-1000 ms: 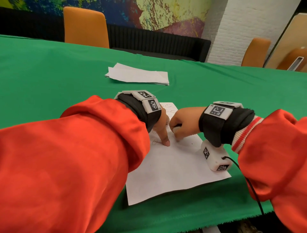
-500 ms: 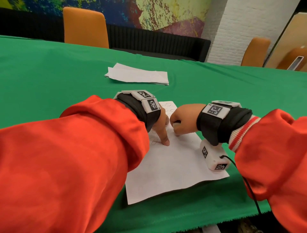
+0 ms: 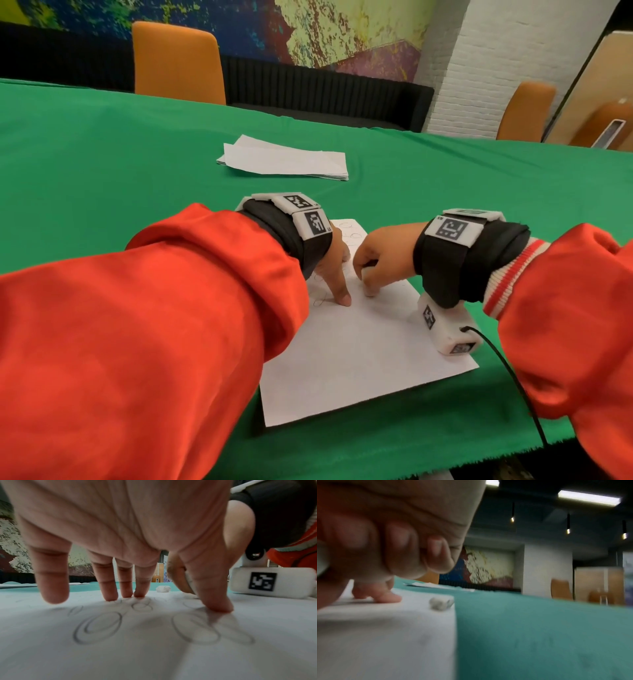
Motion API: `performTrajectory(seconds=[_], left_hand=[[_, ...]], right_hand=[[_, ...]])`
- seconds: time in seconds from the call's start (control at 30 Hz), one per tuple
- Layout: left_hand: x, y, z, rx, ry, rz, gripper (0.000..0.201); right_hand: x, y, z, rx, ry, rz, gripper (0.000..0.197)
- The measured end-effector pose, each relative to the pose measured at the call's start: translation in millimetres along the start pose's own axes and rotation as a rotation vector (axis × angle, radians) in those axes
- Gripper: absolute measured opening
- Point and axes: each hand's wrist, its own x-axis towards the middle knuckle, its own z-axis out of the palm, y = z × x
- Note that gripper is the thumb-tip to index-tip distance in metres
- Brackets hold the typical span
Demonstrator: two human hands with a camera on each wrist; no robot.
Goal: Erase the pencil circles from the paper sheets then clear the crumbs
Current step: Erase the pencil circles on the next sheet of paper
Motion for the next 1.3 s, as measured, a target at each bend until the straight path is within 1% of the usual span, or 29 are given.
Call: performTrajectory(seconds=[0.03,0.1,0.13,0.2,0.27,0.43,0.57,0.67,0.73,0.83,0.93,1.1,1.17,1.23,1.3], left_hand=[[0,0,0,0.007,0.001,0.002,0.075],[1,0,0,0.010,-0.001,0.004,0.076],[1,0,0,0.009,-0.003,0.004,0.076],[2,-1,0,0.005,-0.001,0.004,0.076],[1,0,1,0.000,-0.002,0.005,0.075],[0,0,1,0.003,-0.001,0.000,0.075],[0,1,1,0.005,0.007,-0.010,0.076],[0,1,1,0.016,0.006,-0.008,0.076],[-1,1,1,0.018,0.002,-0.002,0.074],[-1,2,0,0.010,0.007,0.016,0.069],[-1,2,1,0.002,-0.006,0.017,0.069],[1,0,2,-0.015,-0.002,-0.004,0.075],[2,-1,3,-0.023,0.006,-0.006,0.074],[4,-1,3,-0.038,0.008,-0.006,0.074],[5,-2,4,-0.037,0.009,-0.007,0.074]], right_hand=[[1,1,-2,-0.064,0.000,0.031,0.020],[2,4,-8,-0.155,0.054,0.094,0.022],[2,5,-10,-0.141,0.093,0.116,0.022],[4,6,-9,-0.033,0.144,0.140,0.021],[5,3,-3,0.036,0.141,0.122,0.021],[4,3,9,0.065,0.066,0.065,0.023],[4,-3,8,-0.022,0.067,0.082,0.019],[2,-6,7,-0.140,0.103,0.102,0.008],[1,-5,7,-0.100,0.105,0.078,0.014],[-1,-6,7,0.053,0.035,-0.027,0.024],[0,-8,8,0.016,0.015,-0.023,0.025],[2,-7,6,-0.159,0.093,0.086,0.021],[2,-7,7,-0.134,0.101,0.052,0.022],[3,-8,8,-0.050,0.089,-0.020,0.024],[3,-9,9,-0.024,0.077,-0.046,0.022]])
